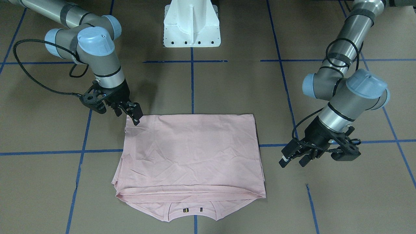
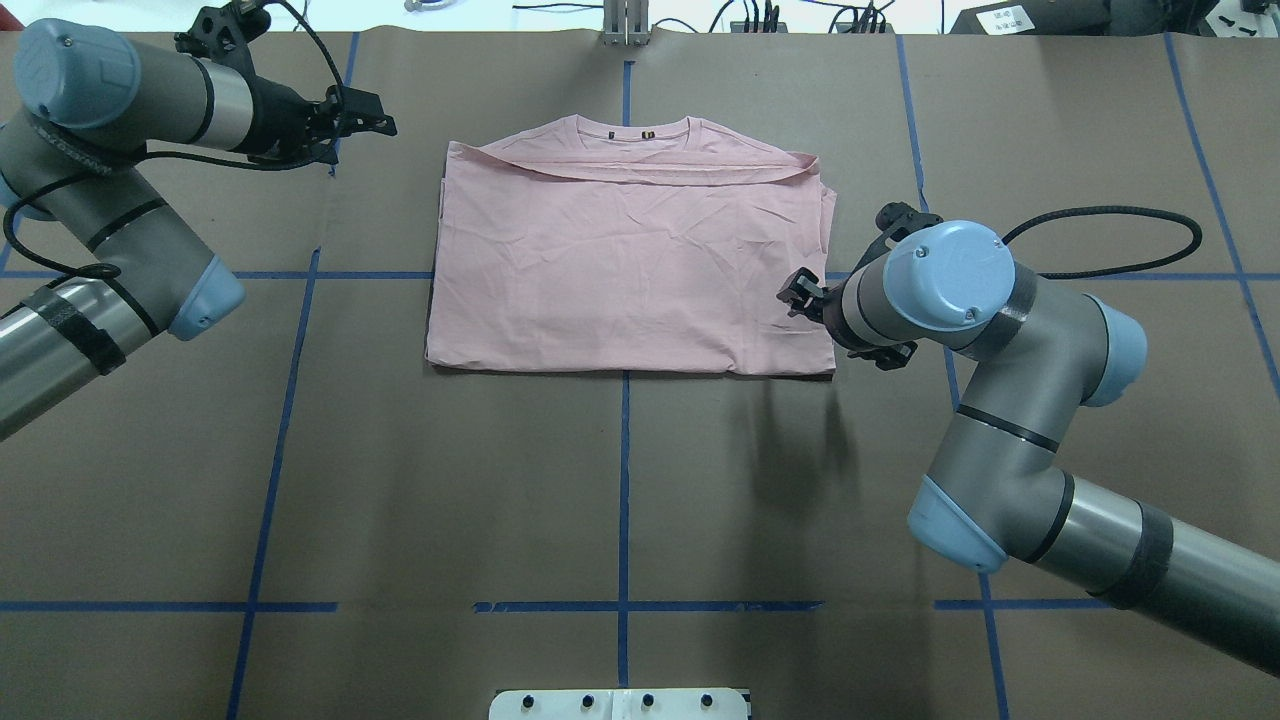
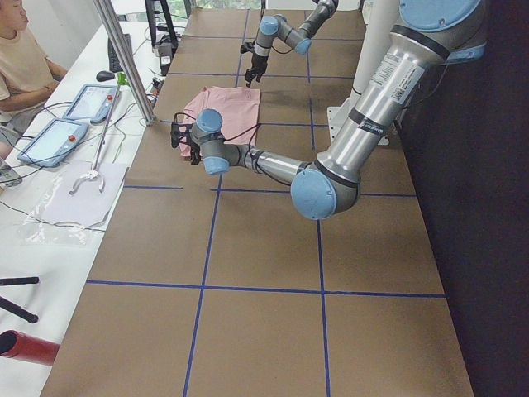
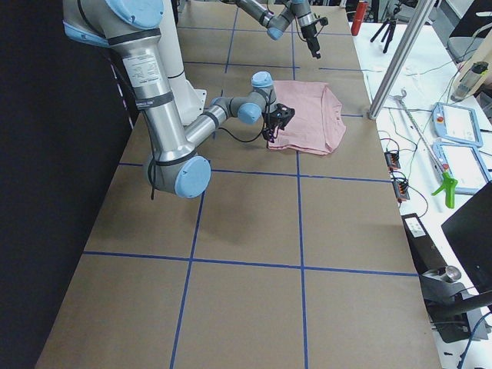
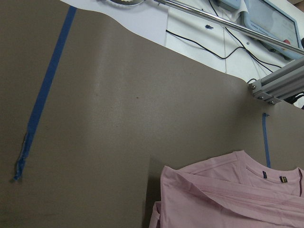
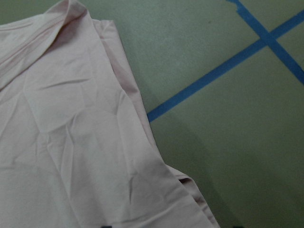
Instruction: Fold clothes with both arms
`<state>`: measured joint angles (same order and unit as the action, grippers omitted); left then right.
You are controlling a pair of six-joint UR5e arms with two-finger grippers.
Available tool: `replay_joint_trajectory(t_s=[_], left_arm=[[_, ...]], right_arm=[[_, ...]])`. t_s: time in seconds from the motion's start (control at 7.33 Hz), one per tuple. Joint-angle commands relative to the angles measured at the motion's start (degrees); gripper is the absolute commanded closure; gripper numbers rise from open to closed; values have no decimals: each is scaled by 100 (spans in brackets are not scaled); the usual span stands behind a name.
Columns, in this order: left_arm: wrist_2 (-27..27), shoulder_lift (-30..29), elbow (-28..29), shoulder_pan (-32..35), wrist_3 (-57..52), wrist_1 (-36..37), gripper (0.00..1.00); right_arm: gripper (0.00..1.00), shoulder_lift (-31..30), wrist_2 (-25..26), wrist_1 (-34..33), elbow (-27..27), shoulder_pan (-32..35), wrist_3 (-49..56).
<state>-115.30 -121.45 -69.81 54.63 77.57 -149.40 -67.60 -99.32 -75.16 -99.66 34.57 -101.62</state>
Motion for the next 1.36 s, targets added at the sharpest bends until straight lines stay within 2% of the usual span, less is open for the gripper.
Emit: replay_joint_trajectory(t_s=[0.0, 0.27, 0.41, 0.68, 0.82, 0.95, 1.23], left_arm=[[16, 52, -15, -13, -5, 17, 0], [25, 52, -15, -13, -5, 17, 0], [25, 52, -15, -13, -5, 16, 0], [25, 52, -15, -13, -5, 16, 0], [25, 60, -15, -13, -14, 16, 0], [25, 60, -6, -13, -14, 16, 0], [33, 60, -6, -13, -14, 16, 0]], right_arm=[[19, -52, -9, -25, 52, -73, -138], [20, -69, -17, -34, 166, -161, -182], [27, -61, -17, -51, 175, -222, -261], [45, -78, -9, -60, 219, -240, -288], [69, -78, -9, -60, 219, -249, -288], [100, -69, -17, -60, 228, -249, -288], [100, -69, -17, -51, 237, -249, -279]])
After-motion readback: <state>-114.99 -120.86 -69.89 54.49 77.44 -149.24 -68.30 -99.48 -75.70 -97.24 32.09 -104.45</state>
